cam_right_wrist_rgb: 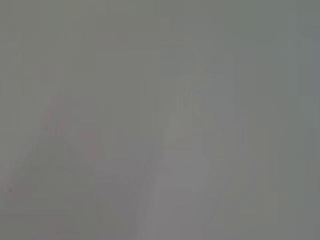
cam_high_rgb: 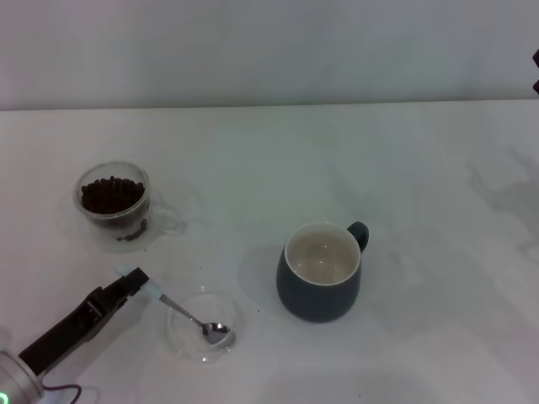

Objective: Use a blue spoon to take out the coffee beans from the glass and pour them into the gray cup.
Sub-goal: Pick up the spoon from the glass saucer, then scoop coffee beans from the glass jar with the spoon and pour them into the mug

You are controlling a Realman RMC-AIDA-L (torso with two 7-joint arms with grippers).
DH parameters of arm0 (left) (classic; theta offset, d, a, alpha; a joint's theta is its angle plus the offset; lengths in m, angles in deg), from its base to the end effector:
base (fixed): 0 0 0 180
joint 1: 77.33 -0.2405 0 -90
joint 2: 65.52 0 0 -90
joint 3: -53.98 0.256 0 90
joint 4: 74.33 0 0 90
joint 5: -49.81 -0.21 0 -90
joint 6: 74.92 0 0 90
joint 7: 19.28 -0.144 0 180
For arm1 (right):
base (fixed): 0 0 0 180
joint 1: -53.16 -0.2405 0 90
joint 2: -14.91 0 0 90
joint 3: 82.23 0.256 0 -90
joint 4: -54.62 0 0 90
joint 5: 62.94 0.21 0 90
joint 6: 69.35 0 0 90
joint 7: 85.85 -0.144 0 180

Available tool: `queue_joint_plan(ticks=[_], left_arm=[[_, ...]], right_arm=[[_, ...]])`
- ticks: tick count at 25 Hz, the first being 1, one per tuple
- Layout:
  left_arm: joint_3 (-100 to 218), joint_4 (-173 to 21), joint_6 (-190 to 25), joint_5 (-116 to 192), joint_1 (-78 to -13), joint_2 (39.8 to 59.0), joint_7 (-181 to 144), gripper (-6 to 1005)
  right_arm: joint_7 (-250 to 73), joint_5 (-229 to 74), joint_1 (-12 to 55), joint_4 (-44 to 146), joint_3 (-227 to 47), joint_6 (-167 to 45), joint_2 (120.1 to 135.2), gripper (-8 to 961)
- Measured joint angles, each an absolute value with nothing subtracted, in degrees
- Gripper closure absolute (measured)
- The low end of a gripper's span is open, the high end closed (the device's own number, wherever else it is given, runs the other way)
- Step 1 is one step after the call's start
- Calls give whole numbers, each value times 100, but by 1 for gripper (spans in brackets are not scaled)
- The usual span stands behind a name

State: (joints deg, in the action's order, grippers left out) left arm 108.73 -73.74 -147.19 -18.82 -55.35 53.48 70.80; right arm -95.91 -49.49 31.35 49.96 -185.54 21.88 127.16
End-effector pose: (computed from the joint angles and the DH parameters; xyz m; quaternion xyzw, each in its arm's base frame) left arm -0.3372 0.2573 -0.0742 -0.6179 -0.6502 -0.4080 0.1699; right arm 0.3268 0.3030 0.0666 -0.6913 0.0375 0.3627 0.6238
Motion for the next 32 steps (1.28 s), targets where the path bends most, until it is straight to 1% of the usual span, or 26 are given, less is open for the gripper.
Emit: queue_joint_plan(ticks=[4, 9, 13, 19, 23, 27, 28, 31, 32], left_arm=[[10867, -7563, -14834, -1872, -5651, 5348, 7038, 865], [10820, -8023, -15157, -1785, -6002, 5348, 7030, 864], [10821, -8304, -15366, -1760, -6134, 5340, 7025, 864], [10844, -8989, -15675, -1794, -6342, 5255, 6944, 868], [10851, -9355, -15774, -1805, -6377, 5057, 7062, 867], [10852, -9451, -15782, -1808, -6265, 4789, 7238, 867], [10853, -9519, -15784, -1808, -6223, 4697, 7339, 868], [10859, -9701, -15786, -1811, -6150, 4523, 7593, 868], [10858, -9781, -15789, -1814, -6112, 4432, 7707, 868]], right_arm=[[-9528, -4949, 3136, 4996, -18538, 2188, 12711, 150], [-9388, -4950, 3125, 4996, -18538, 2159, 12716, 151], [-9369, -4949, 3103, 4996, -18552, 2151, 12718, 151], [-9367, -4961, 3083, 4996, -18583, 2151, 12705, 150], [-9323, -5008, 3083, 4996, -18585, 2149, 12709, 149], [-9131, -5047, 3077, 4946, -18586, 2129, 12795, 149], [-9102, -5047, 3073, 4936, -18585, 2127, 12818, 149], [-9081, -5046, 3067, 4923, -18587, 2121, 12887, 150], [-9079, -5047, 3066, 4923, -18590, 2116, 12914, 150]])
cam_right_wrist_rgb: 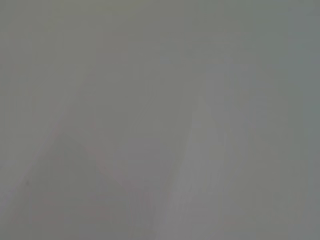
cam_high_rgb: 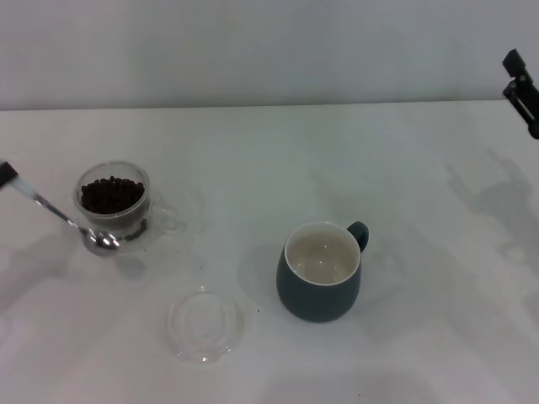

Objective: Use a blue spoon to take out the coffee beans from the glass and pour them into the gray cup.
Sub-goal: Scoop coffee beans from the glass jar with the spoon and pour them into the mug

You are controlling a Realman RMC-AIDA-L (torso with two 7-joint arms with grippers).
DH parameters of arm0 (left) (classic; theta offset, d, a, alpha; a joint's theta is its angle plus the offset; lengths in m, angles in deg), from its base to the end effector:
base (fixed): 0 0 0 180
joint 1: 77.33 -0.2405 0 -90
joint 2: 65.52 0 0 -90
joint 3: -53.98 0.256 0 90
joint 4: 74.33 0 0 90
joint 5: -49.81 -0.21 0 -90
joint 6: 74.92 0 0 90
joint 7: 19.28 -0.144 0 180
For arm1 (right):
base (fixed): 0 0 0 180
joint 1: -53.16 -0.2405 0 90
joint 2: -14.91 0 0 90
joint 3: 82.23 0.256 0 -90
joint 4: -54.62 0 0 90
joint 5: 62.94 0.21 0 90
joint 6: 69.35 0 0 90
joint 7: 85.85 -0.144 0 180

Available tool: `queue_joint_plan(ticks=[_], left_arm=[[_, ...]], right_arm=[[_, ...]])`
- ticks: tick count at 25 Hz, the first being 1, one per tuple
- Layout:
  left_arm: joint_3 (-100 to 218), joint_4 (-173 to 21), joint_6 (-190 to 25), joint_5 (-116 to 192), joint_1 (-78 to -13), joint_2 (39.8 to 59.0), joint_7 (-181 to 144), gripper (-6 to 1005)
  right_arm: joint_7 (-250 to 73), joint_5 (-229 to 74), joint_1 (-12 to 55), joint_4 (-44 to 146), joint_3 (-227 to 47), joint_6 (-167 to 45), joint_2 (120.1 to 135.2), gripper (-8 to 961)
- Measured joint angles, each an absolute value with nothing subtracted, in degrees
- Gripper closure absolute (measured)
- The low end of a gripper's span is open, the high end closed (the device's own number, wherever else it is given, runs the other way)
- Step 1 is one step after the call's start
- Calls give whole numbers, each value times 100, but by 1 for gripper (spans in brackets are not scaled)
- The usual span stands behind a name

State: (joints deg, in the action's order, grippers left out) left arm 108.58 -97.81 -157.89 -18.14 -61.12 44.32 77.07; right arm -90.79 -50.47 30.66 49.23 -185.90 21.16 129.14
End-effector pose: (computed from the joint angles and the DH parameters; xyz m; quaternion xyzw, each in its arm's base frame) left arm -0.3385 0.2971 0.0647 -0.7111 -0.4842 -0.4599 0.2200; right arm 0.3146 0.3061 0.0487 -0.6987 0.0128 0.3498 0.6239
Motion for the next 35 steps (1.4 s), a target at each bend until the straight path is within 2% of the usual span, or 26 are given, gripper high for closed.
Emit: queue_joint_plan(ticks=[4, 6, 10, 13, 19, 35], left_arm=[[10858, -9991, -15787, -1828, -5986, 4162, 8000, 867], [10859, -10020, -15760, -1910, -5836, 3964, 8126, 867], [10825, -10021, -15523, -2123, -5605, 3687, 8294, 867], [10823, -10040, -15285, -2364, -5386, 3557, 8406, 867], [10820, -10059, -14775, -2927, -4916, 3487, 8667, 868], [10845, -10059, -14095, -3965, -4217, 3538, 8911, 868]], right_arm=[[-9067, -5166, 3067, 4911, -18610, 2053, 13004, 151], [-9091, -5301, 3086, 4853, -18648, 1999, 13012, 151], [-9122, -5470, 3134, 4623, -19099, 1895, 13018, 153], [-9141, -5480, 3155, 4455, -19545, 1883, 13021, 154], [-9404, -5480, 3166, 4224, -20092, 1842, 13024, 154], [-9854, -5458, 3210, 3823, -20830, 1642, 13030, 154]])
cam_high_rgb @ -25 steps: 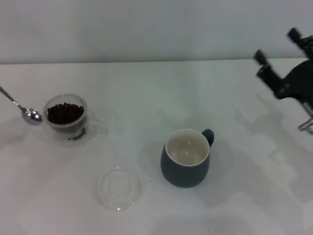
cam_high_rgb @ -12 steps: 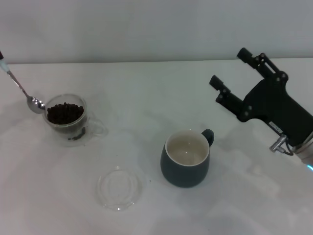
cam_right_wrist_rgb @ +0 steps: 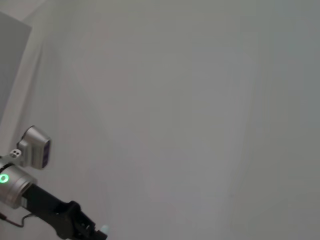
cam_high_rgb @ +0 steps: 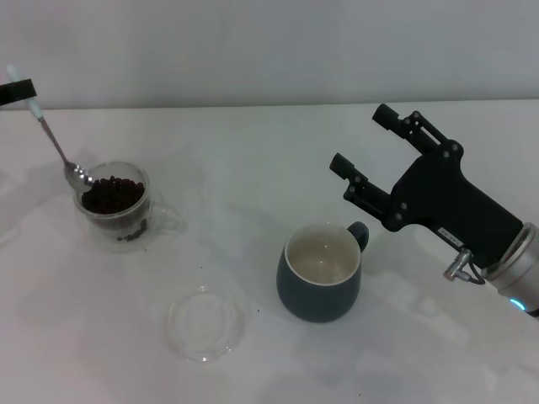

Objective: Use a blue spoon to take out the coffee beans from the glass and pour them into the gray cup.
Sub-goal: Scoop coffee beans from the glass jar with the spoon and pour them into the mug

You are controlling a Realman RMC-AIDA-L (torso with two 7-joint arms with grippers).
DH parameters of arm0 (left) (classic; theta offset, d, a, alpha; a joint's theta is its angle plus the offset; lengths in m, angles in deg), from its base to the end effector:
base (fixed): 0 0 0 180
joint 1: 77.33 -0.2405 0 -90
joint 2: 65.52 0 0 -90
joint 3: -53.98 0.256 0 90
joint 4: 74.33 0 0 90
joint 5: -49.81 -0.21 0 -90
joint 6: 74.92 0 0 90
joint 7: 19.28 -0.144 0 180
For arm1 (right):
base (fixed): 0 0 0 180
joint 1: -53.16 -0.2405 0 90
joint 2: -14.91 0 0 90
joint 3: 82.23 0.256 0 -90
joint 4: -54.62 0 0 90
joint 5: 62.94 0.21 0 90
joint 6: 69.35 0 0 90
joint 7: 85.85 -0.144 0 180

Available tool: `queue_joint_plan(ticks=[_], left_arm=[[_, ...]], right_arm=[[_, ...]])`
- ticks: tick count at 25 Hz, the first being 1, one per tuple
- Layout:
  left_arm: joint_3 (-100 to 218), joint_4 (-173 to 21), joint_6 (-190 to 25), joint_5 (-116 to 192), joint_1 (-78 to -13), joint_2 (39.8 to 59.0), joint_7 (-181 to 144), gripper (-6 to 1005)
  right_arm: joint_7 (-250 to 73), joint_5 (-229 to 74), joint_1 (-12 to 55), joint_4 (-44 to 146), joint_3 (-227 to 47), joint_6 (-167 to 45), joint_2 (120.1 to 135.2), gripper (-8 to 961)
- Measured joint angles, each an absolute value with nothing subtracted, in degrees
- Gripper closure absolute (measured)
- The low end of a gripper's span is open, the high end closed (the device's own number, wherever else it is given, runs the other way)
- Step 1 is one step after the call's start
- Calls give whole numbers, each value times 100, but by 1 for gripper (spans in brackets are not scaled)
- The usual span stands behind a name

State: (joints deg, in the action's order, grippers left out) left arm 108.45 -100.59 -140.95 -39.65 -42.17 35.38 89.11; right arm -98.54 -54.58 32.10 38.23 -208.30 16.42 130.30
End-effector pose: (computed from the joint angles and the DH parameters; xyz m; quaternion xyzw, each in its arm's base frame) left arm -0.2924 0.4188 0.1099 -0.8016 -0.4507 -0.2807 0.2748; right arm 0.2583 0.2846 -0.0332 -0.8121 0.0183 0.4202 0.4045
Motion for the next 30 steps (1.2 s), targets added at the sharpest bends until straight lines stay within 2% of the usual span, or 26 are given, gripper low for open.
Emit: queue_joint_plan(ticks=[8, 9, 12, 30], left_arm=[[10850, -10056, -13957, -4146, -4179, 3632, 8871, 867], [10844, -10048, -13893, -4192, -4188, 3709, 8798, 867], [10849, -10068, -13824, -4196, -4212, 3772, 8698, 867], [10721, -10012, -13469, -4231, -4321, 4083, 8689, 868]], right_arm=[[-9982, -5448, 3224, 3818, -20862, 1632, 13030, 154], [-9998, -5448, 3225, 3818, -20862, 1627, 13030, 154], [-10016, -5447, 3225, 3818, -20862, 1600, 13030, 154], [-10123, -5434, 3173, 3818, -20812, 1275, 13031, 154]])
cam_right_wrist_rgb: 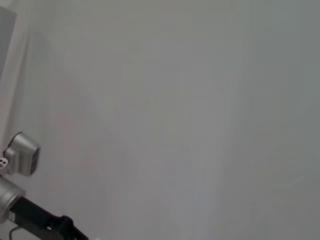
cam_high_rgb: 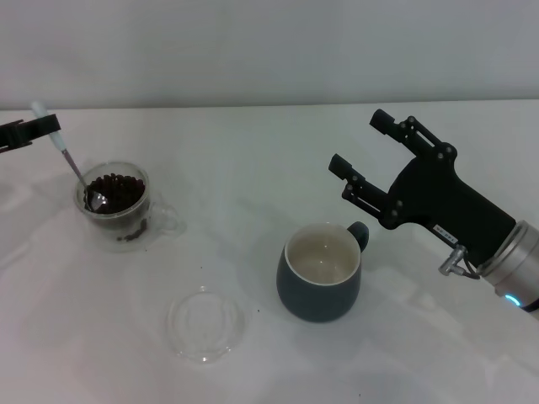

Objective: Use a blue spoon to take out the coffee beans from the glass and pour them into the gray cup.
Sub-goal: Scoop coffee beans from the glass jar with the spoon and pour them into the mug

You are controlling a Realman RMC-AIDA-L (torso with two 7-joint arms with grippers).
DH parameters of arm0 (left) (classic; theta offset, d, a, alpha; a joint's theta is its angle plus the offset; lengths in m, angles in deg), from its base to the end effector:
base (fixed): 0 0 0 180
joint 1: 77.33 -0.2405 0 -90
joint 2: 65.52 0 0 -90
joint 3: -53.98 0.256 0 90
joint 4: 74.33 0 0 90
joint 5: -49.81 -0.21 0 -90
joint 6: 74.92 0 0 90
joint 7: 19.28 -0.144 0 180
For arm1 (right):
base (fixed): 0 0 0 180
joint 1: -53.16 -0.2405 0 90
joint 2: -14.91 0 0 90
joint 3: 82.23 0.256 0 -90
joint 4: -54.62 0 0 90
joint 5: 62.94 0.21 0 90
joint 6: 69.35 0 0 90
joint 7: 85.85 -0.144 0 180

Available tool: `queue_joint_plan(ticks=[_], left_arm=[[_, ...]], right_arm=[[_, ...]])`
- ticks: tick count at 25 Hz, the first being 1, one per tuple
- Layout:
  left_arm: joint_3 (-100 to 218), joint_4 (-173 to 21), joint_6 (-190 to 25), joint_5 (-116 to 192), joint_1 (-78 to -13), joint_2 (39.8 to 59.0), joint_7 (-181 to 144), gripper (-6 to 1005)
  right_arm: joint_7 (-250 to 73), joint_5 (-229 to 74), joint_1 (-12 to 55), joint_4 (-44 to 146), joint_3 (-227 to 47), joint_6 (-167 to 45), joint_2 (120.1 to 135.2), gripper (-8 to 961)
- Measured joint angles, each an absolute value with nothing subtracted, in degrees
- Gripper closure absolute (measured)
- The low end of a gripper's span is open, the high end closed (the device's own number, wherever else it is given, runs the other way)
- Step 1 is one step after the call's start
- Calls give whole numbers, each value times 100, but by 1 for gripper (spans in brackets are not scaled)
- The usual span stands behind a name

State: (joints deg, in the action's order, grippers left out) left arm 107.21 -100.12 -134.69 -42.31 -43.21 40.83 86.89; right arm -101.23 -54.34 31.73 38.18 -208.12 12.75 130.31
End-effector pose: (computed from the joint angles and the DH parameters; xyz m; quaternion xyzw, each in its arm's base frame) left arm -0.3053 0.4117 0.0689 -0.7860 -0.4745 -0.2658 0.2939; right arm 0.2632 0.2911 -0.0372 -0.8191 0.0514 0.4064 0.4015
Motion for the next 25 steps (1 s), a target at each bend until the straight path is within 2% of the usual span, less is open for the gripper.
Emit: queue_joint_plan(ticks=[13, 25], left_arm=[[10104, -9969, -13486, -4194, -4749, 4214, 9437, 867], [10076, -9867, -13680, -3763, -4911, 4215, 9869, 867]], right_arm=[[-10120, -5419, 3151, 3853, -20654, 1180, 13024, 154], [-10116, -5419, 3033, 3887, -20585, 993, 13022, 154]])
